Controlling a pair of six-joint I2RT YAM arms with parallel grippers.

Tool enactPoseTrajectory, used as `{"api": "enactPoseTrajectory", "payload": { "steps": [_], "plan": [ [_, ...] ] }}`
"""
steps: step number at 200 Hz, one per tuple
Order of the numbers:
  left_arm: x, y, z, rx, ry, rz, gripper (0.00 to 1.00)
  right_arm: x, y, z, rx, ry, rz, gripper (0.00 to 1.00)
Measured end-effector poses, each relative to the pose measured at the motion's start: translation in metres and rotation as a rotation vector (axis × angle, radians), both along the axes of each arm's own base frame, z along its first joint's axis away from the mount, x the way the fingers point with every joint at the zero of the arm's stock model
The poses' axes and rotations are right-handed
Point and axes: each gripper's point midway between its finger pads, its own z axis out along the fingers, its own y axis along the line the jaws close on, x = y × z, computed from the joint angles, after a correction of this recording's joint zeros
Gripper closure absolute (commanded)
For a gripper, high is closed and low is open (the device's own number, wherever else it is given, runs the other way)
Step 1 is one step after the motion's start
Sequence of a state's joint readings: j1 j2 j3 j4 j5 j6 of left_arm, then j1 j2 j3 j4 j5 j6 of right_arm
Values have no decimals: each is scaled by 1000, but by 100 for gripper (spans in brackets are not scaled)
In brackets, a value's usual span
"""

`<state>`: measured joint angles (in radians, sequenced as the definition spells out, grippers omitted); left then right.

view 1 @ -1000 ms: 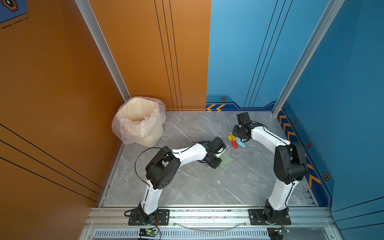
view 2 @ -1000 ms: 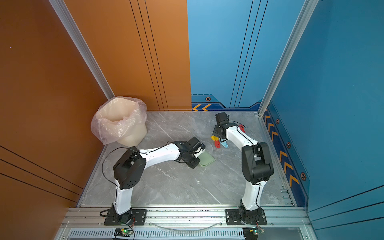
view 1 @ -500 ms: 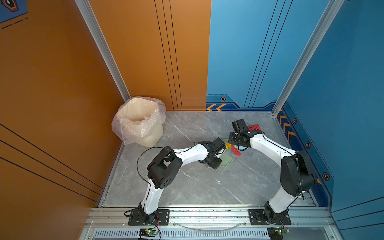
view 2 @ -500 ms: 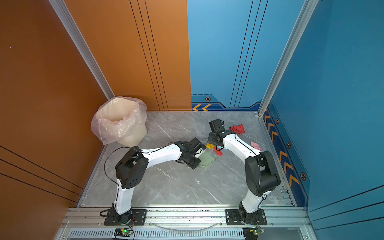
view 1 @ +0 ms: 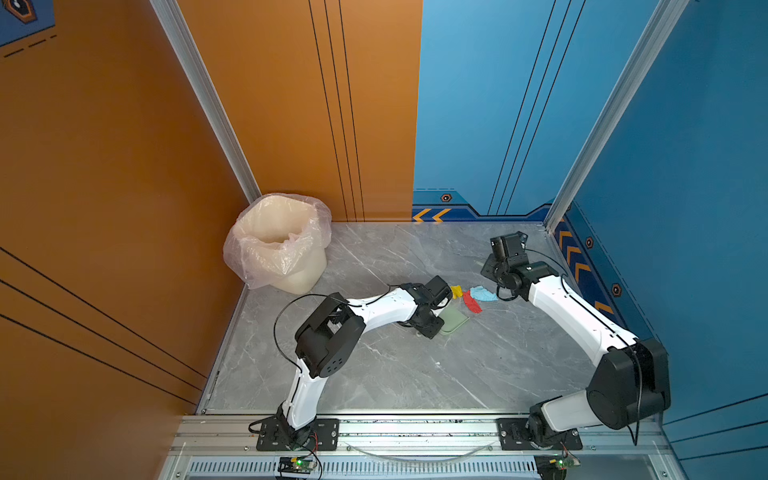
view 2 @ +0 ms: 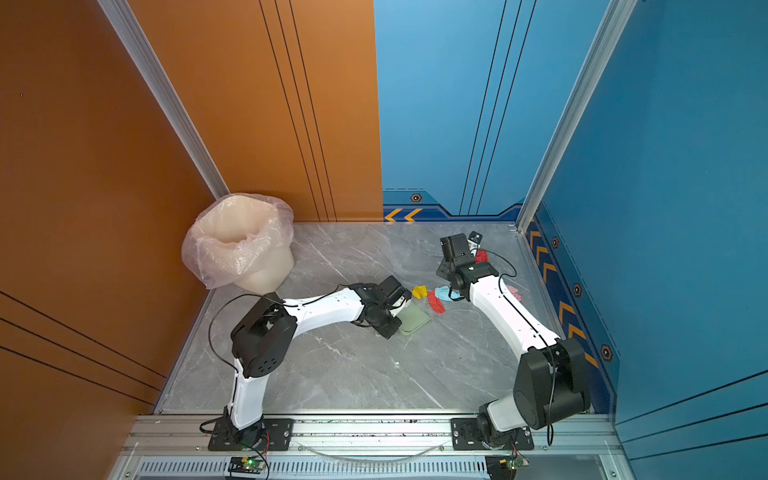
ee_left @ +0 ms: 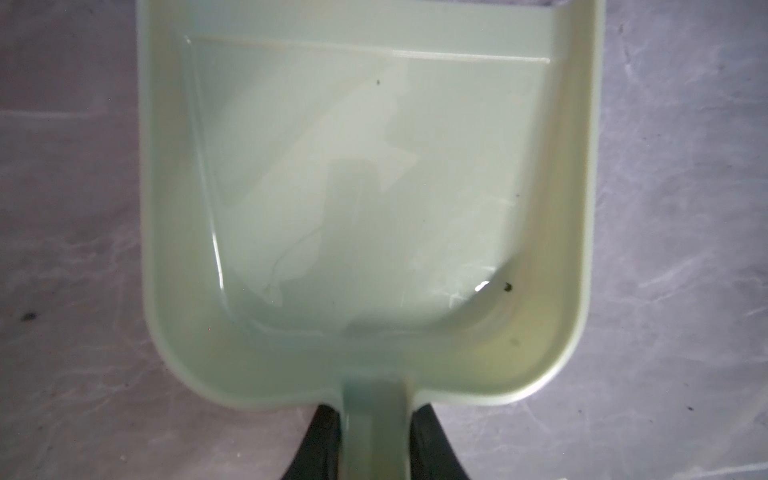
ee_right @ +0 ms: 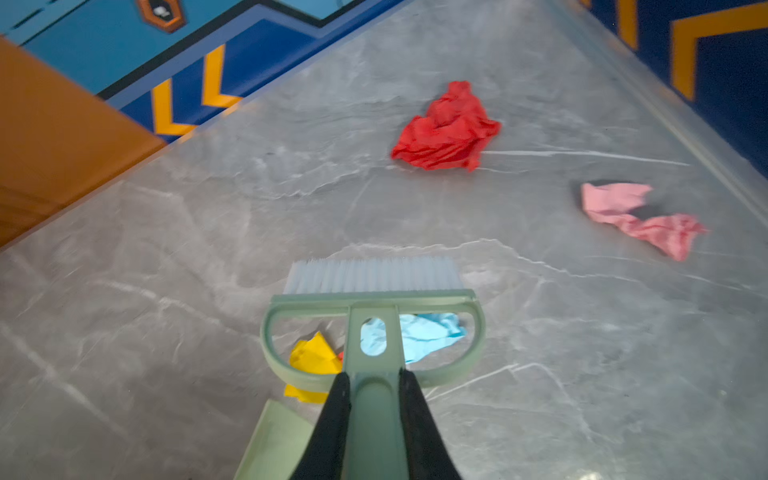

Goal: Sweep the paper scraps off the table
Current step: 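Sweep the gathered scraps toward the dustpan with the right brush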

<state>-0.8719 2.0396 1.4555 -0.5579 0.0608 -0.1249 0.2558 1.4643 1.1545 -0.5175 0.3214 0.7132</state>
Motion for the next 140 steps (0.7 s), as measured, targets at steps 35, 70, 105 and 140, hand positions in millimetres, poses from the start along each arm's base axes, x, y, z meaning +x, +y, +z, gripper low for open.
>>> {"api": "enactPoseTrajectory", "payload": {
  "steps": [35, 70, 105, 140],
  "plan": [
    [0, 0, 0, 0, 0, 0, 100, -24, -30, -31, -44, 111, -81, 100],
    [0, 0, 0, 0, 0, 0, 100, -36, -30, -47, -57, 165, -74, 100],
    [0, 0, 0, 1, 0, 0, 100, -45, -24, -60, -58, 201, -49, 100],
    [0, 0, 2, 2, 0, 0, 100, -50, -6, -65, -49, 219, 14, 100]
  ]
}}
